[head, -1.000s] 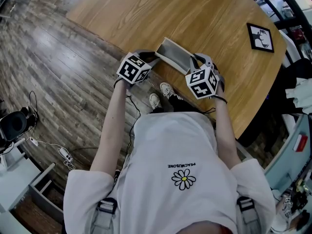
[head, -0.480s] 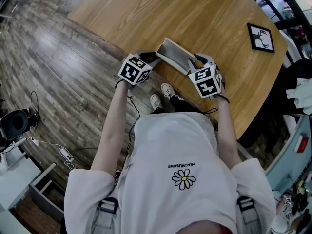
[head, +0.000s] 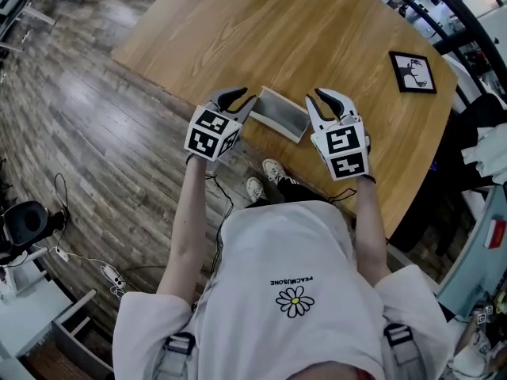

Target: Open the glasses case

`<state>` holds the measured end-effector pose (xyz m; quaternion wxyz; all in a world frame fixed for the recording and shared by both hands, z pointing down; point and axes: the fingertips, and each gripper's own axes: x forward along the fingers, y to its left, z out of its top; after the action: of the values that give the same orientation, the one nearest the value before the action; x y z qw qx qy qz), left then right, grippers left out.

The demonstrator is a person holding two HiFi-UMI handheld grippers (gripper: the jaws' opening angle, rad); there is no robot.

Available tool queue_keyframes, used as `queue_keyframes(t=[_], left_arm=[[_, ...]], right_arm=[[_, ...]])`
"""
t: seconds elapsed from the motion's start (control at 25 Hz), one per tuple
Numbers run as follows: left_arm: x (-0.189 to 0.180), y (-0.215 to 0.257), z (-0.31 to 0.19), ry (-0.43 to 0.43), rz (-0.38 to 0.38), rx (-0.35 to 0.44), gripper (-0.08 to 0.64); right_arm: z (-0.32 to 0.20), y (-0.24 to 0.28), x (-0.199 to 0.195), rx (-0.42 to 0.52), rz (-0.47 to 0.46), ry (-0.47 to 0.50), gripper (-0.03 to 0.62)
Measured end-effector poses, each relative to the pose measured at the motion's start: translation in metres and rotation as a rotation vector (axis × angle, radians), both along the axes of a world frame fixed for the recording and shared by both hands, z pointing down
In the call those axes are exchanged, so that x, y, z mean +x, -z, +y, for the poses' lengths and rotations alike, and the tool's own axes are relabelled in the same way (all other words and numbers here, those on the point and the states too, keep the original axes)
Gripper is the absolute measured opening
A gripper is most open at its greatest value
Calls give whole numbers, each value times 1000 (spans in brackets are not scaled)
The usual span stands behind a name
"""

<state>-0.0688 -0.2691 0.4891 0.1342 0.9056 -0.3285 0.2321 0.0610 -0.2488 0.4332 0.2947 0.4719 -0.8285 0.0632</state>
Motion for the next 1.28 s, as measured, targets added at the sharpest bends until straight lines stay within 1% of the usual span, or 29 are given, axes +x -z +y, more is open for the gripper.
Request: queue_keyframes(t=[0.08, 0.16, 0.28, 0.36, 0.4, 0.48, 0.6, 0.68, 0.76, 0.88, 1.0, 1.28], left_arm=[[1, 38, -8, 28, 13, 111, 69], [3, 77, -10, 58, 49, 203, 48], [5, 124, -10, 124, 92, 302, 37], [4, 152, -9, 186, 123, 367, 30], [3, 168, -6, 218, 150, 404, 28], [-2, 196, 3, 283, 206, 467, 22], [-12, 226, 18, 382, 259, 549, 17], [-19, 241, 27, 447, 301, 577, 17], [-23, 248, 35, 486, 323, 593, 17], [-25, 253, 41, 503, 297, 626, 17], [-26, 254, 44, 512, 278, 637, 17], [-32, 253, 48, 538, 278, 633, 17]], right_arm=[[-7, 33, -1, 86, -58, -29, 64], [-11, 65, -3, 174, -113, -49, 37], [-11, 108, -10, 302, -216, -48, 21], [-9, 131, -15, 377, -281, -45, 11], [-6, 140, -18, 408, -305, -43, 9], [0, 159, -25, 467, -332, -36, 8], [10, 181, -34, 542, -340, -21, 8], [16, 190, -37, 570, -342, -13, 8], [22, 194, -39, 583, -347, -8, 8], [26, 197, -39, 582, -366, -9, 8], [26, 195, -40, 562, -388, -12, 7], [28, 187, -43, 547, -358, 1, 6]])
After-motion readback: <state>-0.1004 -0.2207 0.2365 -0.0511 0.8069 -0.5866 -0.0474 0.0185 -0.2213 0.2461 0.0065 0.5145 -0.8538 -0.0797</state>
